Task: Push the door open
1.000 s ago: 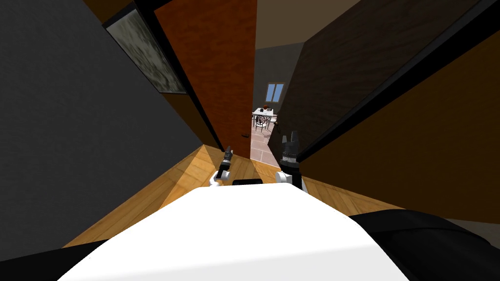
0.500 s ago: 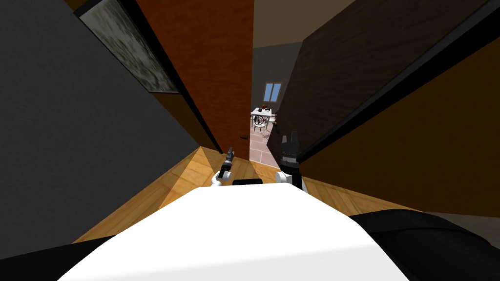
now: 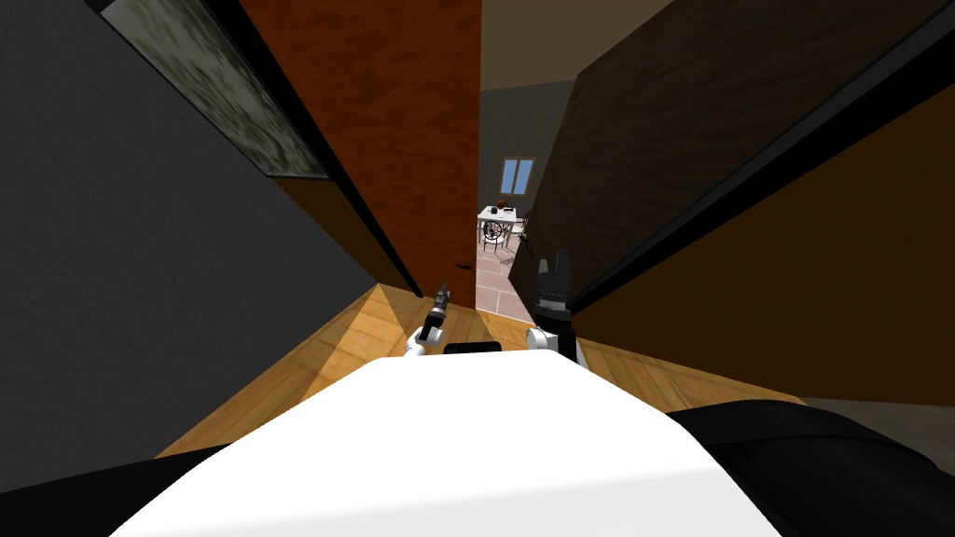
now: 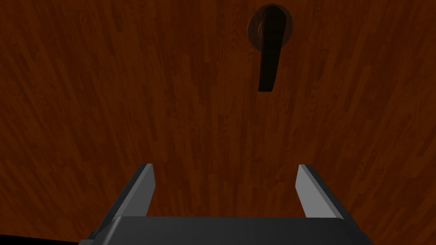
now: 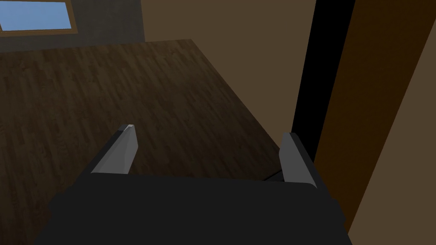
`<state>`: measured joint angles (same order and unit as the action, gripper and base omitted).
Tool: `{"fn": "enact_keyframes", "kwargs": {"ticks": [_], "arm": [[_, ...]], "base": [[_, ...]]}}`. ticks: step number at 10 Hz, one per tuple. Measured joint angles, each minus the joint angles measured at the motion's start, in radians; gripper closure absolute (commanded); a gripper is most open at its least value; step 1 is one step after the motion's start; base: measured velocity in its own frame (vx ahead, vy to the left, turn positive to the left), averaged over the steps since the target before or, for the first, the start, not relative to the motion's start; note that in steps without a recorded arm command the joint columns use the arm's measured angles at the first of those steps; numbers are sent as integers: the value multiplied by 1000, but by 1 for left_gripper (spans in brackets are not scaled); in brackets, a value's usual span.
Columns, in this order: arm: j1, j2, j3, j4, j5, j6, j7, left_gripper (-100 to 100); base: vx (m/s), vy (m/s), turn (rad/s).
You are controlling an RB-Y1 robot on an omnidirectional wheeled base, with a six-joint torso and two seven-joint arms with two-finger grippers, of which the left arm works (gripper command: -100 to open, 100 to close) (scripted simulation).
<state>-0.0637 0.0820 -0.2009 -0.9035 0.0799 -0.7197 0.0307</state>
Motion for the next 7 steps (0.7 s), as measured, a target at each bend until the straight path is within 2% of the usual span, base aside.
{"fn": "enact_keyframes", "kwargs": {"ticks": [7], "arm": [[-59,-15,-27,145,4,-39,0,-100]], "base": [[88,14,-49]]}}
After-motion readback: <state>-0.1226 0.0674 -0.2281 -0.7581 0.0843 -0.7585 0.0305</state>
